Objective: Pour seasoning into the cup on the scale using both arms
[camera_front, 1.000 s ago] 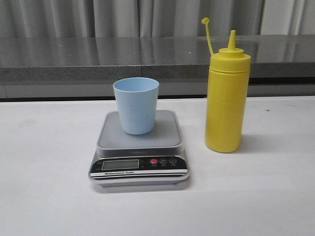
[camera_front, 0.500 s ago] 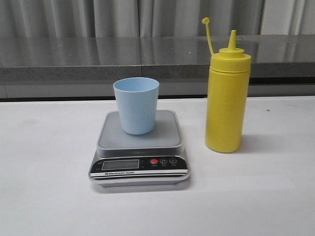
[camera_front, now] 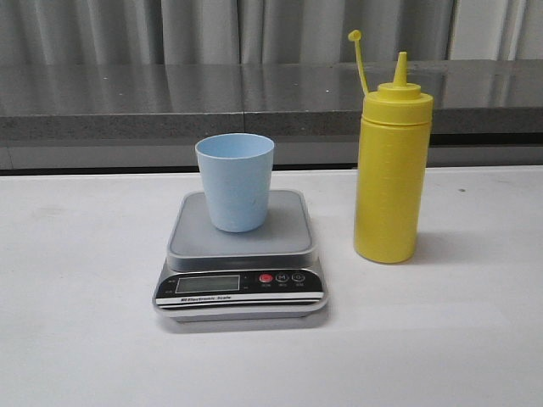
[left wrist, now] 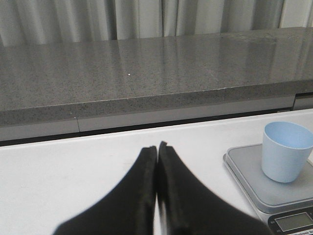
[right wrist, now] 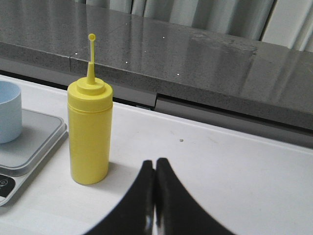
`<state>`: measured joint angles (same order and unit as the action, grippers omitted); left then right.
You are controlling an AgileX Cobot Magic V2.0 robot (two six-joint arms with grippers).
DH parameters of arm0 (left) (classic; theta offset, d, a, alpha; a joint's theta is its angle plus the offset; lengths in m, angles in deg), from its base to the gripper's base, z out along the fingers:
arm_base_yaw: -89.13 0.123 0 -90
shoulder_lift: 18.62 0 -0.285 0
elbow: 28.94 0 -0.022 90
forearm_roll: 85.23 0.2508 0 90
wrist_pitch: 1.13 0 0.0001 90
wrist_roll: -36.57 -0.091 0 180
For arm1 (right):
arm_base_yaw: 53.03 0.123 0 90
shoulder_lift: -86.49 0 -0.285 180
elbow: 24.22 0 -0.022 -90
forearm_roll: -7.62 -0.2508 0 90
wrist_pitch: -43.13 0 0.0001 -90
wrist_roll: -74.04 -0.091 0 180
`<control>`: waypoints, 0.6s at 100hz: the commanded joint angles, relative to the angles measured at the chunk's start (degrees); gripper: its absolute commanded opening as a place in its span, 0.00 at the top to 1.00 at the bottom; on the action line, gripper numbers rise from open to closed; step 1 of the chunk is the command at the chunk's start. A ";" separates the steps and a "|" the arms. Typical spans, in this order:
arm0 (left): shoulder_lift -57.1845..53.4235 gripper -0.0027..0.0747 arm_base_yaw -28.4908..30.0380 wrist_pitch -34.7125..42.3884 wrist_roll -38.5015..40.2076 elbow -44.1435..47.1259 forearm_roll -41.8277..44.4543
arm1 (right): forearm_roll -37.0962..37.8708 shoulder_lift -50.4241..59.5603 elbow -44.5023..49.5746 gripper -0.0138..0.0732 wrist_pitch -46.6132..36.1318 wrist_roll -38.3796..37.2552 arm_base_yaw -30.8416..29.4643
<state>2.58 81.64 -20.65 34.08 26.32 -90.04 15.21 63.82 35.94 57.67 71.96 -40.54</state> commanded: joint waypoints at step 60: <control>0.45 0.99 0.09 4.55 0.20 -1.41 -0.21 | 2.24 6.19 3.44 0.98 -4.82 0.76 -0.40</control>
<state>2.58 81.64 -20.65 34.08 26.32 -90.04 16.70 67.62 39.24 57.55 71.96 -40.54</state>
